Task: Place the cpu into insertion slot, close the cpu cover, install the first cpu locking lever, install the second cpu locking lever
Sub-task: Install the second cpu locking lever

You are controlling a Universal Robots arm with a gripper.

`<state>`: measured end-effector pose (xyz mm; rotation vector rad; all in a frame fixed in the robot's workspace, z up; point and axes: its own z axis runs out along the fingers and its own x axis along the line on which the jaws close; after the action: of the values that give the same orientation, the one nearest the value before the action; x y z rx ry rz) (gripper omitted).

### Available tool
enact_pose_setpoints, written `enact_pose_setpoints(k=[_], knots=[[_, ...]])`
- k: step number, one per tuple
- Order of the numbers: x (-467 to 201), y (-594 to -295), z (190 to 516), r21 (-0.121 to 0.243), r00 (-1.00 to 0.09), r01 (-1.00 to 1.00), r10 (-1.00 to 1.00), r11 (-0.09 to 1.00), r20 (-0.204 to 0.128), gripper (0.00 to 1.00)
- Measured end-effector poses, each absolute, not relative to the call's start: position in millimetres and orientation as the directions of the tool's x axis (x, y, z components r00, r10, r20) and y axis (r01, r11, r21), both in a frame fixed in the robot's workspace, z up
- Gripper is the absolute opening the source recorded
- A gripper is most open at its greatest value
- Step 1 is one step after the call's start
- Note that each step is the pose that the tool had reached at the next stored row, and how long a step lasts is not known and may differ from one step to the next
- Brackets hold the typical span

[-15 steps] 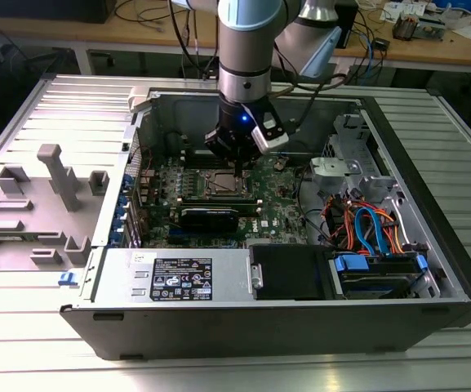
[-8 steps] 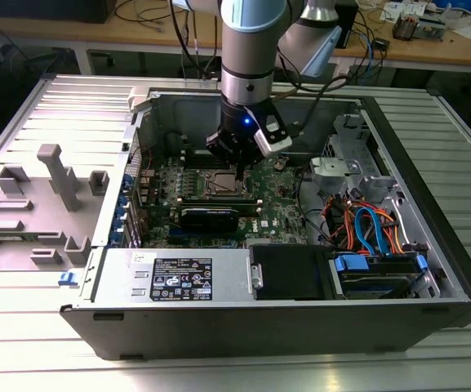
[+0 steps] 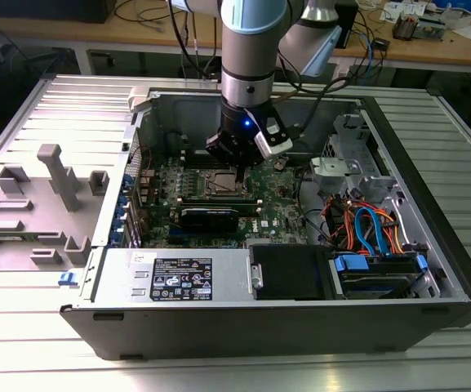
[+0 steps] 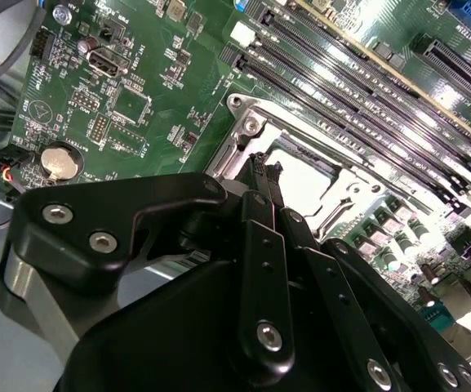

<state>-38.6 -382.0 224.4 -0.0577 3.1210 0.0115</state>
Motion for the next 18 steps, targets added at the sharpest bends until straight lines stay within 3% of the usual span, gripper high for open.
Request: enact_pose_setpoints(k=[18], knots=[[-38.6,-385.3,230.8,0.007,-0.999,-0.037,-0.037,0.999,-0.02,0.11]])
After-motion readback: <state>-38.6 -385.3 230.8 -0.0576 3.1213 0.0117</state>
